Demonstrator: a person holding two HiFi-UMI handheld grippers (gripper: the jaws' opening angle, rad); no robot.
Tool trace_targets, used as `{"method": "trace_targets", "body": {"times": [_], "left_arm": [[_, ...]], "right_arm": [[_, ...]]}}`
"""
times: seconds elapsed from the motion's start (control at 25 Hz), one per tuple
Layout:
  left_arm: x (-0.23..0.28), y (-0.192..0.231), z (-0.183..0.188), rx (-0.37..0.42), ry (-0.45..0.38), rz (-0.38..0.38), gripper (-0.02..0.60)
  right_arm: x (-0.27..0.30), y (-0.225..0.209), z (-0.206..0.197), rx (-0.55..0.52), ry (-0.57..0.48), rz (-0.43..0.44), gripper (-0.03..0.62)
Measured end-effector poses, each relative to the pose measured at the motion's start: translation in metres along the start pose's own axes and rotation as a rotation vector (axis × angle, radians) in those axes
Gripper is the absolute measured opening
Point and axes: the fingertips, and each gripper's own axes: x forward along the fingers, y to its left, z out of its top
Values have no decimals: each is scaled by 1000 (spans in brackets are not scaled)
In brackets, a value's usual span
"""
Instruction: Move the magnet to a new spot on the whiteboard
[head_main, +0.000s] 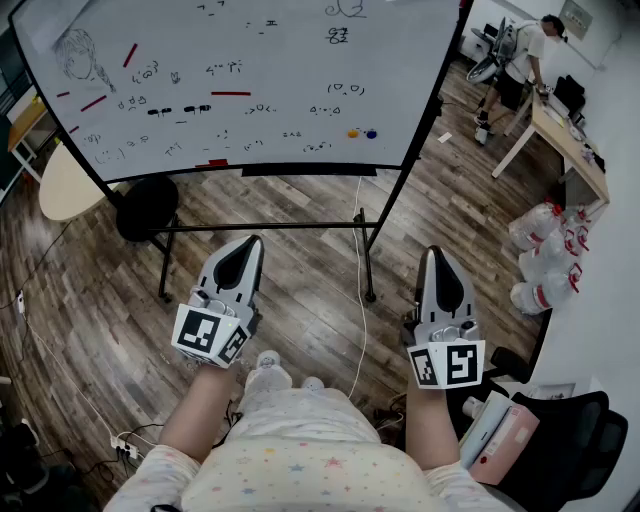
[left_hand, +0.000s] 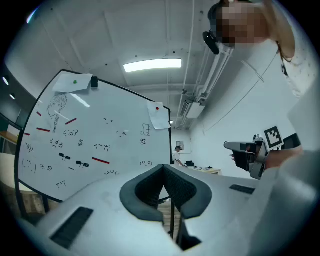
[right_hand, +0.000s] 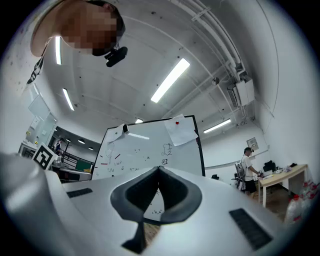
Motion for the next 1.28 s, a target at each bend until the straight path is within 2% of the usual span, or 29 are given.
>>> {"method": "trace_targets", "body": {"times": [0.2,0.32,0.56,0.68,0.72,0.8,0.88,1.12,1.28], "left_arm": [[6,-15,7,6,-15,-7,11],[9,-18,9,12,-15,-1,11],[7,-16,5,24,20,63,12],[6,-15,7,26,20,85,16],[6,-14,6,27,29,93,43],[7,-9,3,19,56,115,165],[8,-2,2,14,64,137,220],[18,17,0,11,56,152,250],[40,31,-4,-6,39,141,250]], "right_arm": [[-4,-8,3,-13,-2,7,0],[-6,-13,2,18,-7,5,0],[-12,-19,-4,64,13,-5,5],[-11,-21,-8,82,26,0,34],[-10,-21,-10,87,30,-1,56],[-8,-22,-13,91,38,-5,91],[-5,-21,-15,93,45,-9,117],[12,-20,-25,106,58,-23,209],[33,-21,-33,98,71,-26,218]]}}
